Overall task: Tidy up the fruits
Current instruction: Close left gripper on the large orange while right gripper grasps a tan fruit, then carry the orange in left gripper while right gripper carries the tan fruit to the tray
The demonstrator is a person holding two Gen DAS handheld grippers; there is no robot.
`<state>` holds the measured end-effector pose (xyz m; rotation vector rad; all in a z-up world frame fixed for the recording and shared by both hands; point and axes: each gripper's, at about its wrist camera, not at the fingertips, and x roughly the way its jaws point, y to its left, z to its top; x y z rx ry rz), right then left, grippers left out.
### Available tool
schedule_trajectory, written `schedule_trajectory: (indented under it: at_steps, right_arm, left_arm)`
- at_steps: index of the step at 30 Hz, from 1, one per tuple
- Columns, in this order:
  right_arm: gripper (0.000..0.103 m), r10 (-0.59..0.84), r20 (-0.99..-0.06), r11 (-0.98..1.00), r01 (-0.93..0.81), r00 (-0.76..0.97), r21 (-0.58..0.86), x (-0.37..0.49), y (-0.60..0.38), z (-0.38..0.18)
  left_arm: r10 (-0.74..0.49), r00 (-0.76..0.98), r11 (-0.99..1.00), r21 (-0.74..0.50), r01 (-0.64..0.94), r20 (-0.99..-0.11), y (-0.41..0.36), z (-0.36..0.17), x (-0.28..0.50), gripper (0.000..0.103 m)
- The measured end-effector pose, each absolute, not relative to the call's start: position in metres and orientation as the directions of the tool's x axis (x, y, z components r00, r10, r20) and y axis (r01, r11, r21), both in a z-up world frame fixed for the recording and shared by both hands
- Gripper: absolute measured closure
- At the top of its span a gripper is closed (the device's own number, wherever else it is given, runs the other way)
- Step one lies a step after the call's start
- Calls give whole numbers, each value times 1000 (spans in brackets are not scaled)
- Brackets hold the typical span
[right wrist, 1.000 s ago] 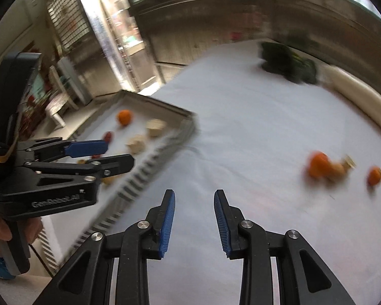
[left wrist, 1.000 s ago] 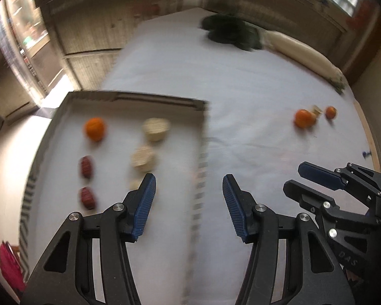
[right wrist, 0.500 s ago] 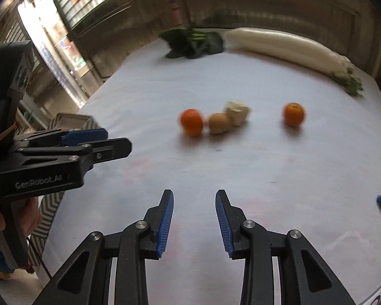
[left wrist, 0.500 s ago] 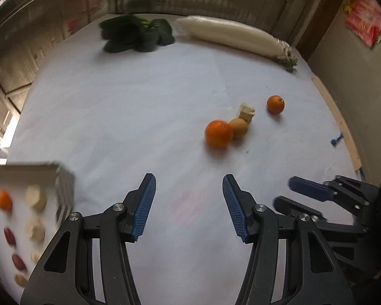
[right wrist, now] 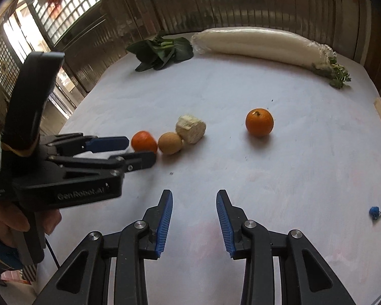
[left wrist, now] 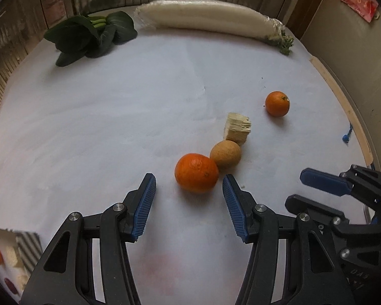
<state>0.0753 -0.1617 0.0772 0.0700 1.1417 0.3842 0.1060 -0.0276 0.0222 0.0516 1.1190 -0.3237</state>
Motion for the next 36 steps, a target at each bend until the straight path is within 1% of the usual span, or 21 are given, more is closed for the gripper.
schedule_trajectory:
  at_steps: [2,4,8,12,17,18,19,20,22,36]
  right_arm:
    - [69,337,-870,931,-264,359,252,81,-161,76]
    - [69,346,-867,927,-271,359,258,86,-159,76]
    - [69,366,-860,917,-293,357,269,97,-149,75]
    - [69,383,-858,905,-323,343,276,110,-132,69]
    - [69,368,-868,912,-312,333,267,124,-116,57]
    - [71,353,-875,916,-310,330,252,125,-113,54]
    - [75,341,-876,919,-315,341,235,124,-112,55]
    - [75,344,-877,918,-318,336,238,125,-111,55]
    - [75,361,-873,912,-321,327,256,121,-113,58]
    - [76,350,-866,910,-347,356,225,80,-113,87]
  left_arm:
    - [-242,404,950,-131,284,-882,-25,21,108,50]
    - [-257,404,947,-145,286,-878,-22,22,109,71]
    - [-237,419,955,-129,269,-876,-14,27,108,71]
    - [-205,429,970,-122,212,-880,3,35,102,71]
    - [-158,432,983,-102,150,-888,18,41,91,71]
    - [-156,431,984,-102,146,-889,20,41,89,71]
    - [-148,432,986,-98,137,-890,22,42,85,71]
    - [-142,434,987,-95,129,-890,24,42,83,71]
    - [-133,437,989,-92,113,-890,28,43,77,71]
    - [-82,462,996,-60,64,-883,38,57,41,71]
